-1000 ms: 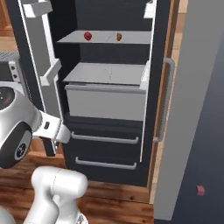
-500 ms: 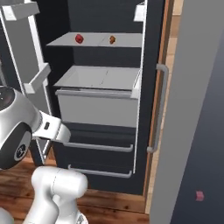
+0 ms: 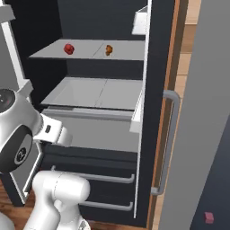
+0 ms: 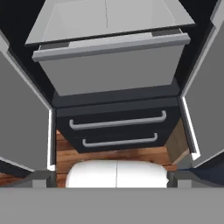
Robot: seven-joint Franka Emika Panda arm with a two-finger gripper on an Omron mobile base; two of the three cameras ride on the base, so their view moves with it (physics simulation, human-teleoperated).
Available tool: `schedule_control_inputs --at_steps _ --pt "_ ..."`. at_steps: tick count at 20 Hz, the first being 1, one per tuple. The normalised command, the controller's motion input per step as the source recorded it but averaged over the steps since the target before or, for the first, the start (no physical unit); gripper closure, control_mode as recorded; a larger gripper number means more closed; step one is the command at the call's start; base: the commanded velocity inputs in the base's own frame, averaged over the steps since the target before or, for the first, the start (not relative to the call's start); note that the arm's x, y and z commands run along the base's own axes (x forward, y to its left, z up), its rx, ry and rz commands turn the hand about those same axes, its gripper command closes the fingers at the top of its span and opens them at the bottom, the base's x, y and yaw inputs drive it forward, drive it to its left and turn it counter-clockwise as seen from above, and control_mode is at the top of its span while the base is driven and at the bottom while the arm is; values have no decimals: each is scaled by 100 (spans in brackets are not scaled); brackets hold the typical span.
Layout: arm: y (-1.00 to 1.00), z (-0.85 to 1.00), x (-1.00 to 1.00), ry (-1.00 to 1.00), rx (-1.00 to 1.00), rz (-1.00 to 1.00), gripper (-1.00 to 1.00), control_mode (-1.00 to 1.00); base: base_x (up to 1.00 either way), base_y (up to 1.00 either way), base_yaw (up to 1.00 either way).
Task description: Place one bell pepper and one chicken drumstick in each tupperware on the nearby counter, to pack two identical lunches.
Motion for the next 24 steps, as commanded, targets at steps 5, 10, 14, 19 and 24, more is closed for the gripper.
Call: schedule_control_inputs --at_steps 5,10,14,19,24 --pt "0 0 0 0 0 0 -100 100 63 -19 0" --pt "0 0 0 0 0 0 -100 100 56 -17 0" --pt "0 0 0 0 0 0 -100 100 49 -18 0" --pt "0 0 0 0 0 0 -100 100 20 -12 0" --pt "-10 13 0 -9 0 0 -100 -100 0 0 0"
